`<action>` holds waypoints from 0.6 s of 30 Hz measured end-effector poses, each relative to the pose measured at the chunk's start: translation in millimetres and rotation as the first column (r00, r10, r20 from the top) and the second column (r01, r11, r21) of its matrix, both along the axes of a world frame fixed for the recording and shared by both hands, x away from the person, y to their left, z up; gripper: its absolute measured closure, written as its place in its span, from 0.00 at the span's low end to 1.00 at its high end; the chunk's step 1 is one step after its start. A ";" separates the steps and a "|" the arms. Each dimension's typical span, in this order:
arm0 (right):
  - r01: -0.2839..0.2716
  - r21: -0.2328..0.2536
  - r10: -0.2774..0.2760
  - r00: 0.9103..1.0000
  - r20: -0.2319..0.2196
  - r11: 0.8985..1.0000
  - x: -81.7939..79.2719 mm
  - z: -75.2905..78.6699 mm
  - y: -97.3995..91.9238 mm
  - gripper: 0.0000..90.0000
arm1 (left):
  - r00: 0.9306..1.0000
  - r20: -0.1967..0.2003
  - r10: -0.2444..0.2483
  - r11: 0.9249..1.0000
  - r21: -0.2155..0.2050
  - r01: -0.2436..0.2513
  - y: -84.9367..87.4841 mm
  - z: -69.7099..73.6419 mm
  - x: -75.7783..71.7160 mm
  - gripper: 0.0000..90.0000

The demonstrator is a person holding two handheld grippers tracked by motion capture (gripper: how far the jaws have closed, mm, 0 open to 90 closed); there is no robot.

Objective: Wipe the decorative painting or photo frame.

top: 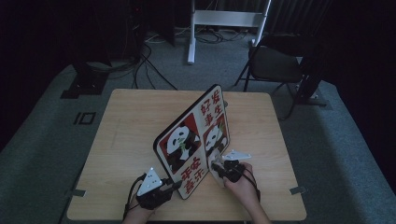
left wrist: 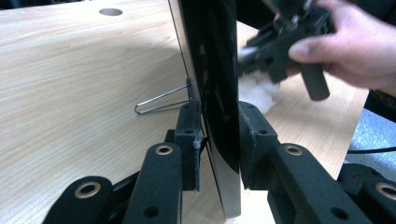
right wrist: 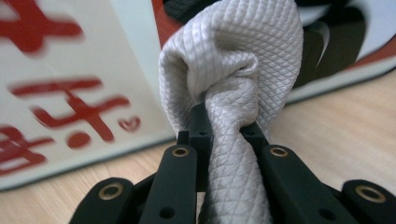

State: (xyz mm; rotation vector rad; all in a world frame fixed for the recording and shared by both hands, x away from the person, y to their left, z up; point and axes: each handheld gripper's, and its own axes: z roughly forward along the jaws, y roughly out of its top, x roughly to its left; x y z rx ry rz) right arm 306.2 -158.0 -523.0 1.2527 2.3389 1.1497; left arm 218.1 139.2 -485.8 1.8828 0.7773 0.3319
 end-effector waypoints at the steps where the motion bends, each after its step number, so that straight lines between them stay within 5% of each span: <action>1: 0.001 0.009 -0.002 1.000 0.014 1.000 -0.1 5.0 -0.3 0.90 | 1.000 0.000 0.001 1.000 -0.002 -0.001 0.1 -0.1 0.0 0.81; 18: -0.045 0.134 0.016 0.977 0.211 0.990 -0.4 94.4 8.0 0.90 | 1.000 -0.002 0.000 1.000 -0.001 0.000 0.3 0.2 0.3 0.81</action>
